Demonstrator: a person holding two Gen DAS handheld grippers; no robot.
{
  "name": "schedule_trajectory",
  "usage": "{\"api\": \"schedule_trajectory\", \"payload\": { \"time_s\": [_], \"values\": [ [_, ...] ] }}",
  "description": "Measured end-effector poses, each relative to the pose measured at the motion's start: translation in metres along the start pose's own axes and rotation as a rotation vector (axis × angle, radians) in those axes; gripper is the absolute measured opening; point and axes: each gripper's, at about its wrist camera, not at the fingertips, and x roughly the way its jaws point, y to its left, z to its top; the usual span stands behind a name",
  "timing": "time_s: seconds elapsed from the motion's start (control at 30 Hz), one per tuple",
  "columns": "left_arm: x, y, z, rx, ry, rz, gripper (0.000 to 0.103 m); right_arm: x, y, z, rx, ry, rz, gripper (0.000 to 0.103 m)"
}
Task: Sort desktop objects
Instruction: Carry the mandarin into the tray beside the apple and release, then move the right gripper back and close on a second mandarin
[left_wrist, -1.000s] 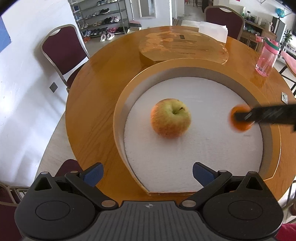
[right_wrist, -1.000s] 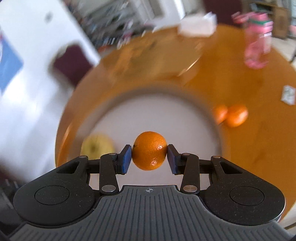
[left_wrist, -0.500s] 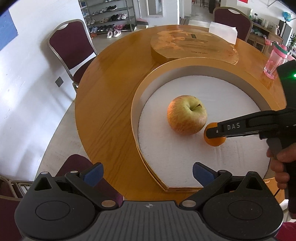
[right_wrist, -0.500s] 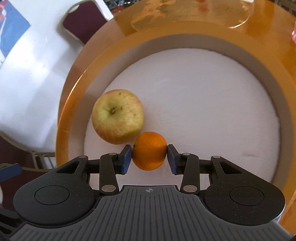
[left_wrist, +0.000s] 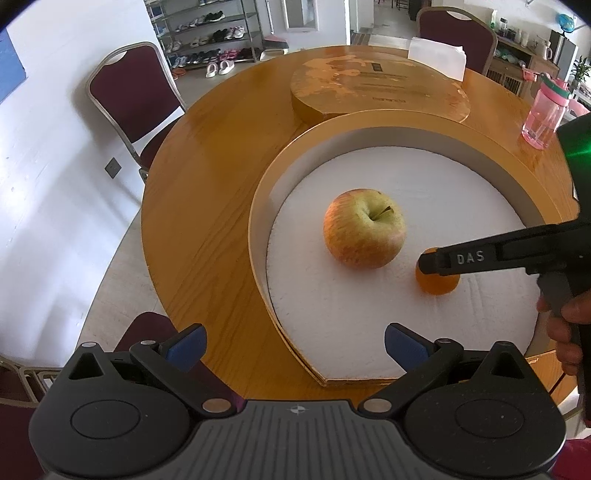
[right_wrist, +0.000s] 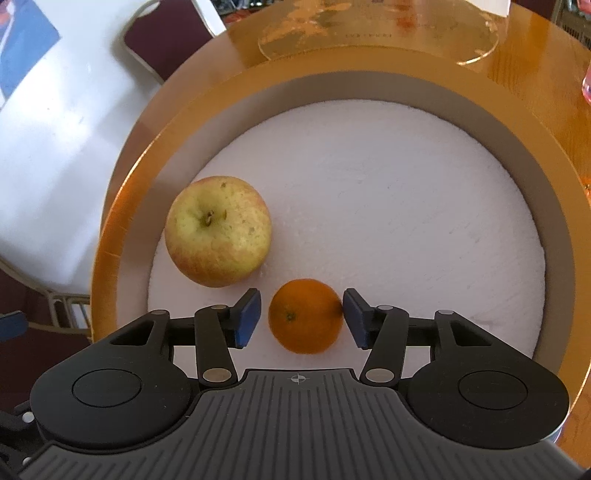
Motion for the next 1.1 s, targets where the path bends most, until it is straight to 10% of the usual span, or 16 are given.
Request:
{"api": "schedule_trajectory", "payload": {
  "time_s": [0.6,0.93,1.1],
  "values": [
    [0.004,-0.024,0.012,0.065,-0.007,-0.028,0.102,-0.022,-0.006,-0.013,-0.050,-0.012,-0.023,0.053],
    [0.006,-0.066,0.021,0.171,-0.022,-0.066,0.102,-0.122,-0.101,-0.030,0.224,-0.300,-0.123,0.054],
    [0.008,-0.075,0.023,0.168,-0.007,-0.043,0.102,-0.108,-0.172,-0.019,0.315,-0.299,-0.227,0.040]
  ]
}}
